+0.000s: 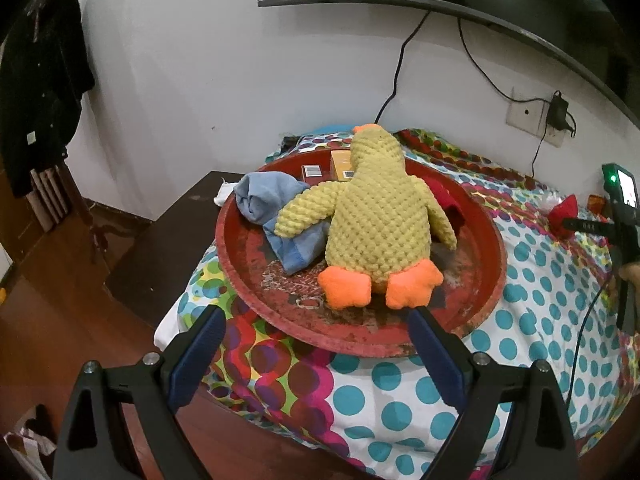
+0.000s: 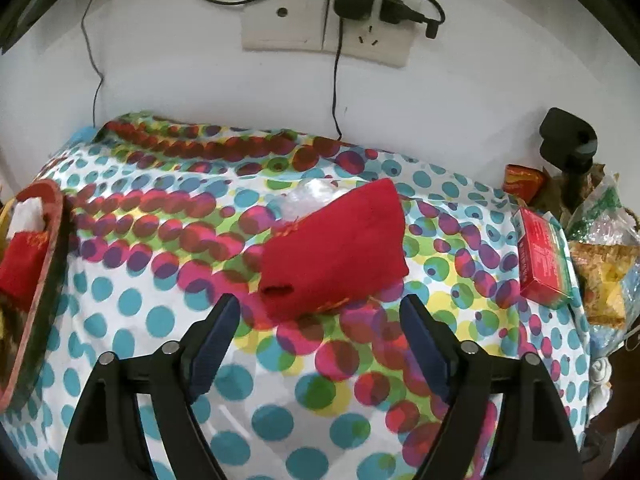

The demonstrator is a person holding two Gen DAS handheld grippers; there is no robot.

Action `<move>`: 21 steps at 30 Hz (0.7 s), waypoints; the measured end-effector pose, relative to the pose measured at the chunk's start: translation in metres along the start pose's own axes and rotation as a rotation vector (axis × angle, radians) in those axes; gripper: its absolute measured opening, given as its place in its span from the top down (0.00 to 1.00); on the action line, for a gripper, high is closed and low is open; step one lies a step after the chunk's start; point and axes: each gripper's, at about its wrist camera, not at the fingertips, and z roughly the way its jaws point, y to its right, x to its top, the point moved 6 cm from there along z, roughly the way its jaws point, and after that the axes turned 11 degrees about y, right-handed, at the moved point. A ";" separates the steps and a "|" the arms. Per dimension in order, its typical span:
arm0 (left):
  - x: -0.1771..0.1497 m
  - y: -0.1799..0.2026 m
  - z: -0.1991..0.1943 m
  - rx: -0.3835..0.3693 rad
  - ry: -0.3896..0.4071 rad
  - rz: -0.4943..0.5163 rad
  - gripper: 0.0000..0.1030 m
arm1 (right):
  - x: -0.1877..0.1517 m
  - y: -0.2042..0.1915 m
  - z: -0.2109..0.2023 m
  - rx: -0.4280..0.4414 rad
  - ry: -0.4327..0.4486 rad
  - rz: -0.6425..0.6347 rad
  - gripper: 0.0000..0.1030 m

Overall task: Organize objects
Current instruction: 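Close the right tool on the second red sock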

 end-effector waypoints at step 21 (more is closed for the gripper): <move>-0.009 0.011 0.009 0.003 -0.033 0.052 0.08 | 0.003 0.008 0.035 -0.016 0.025 0.051 0.56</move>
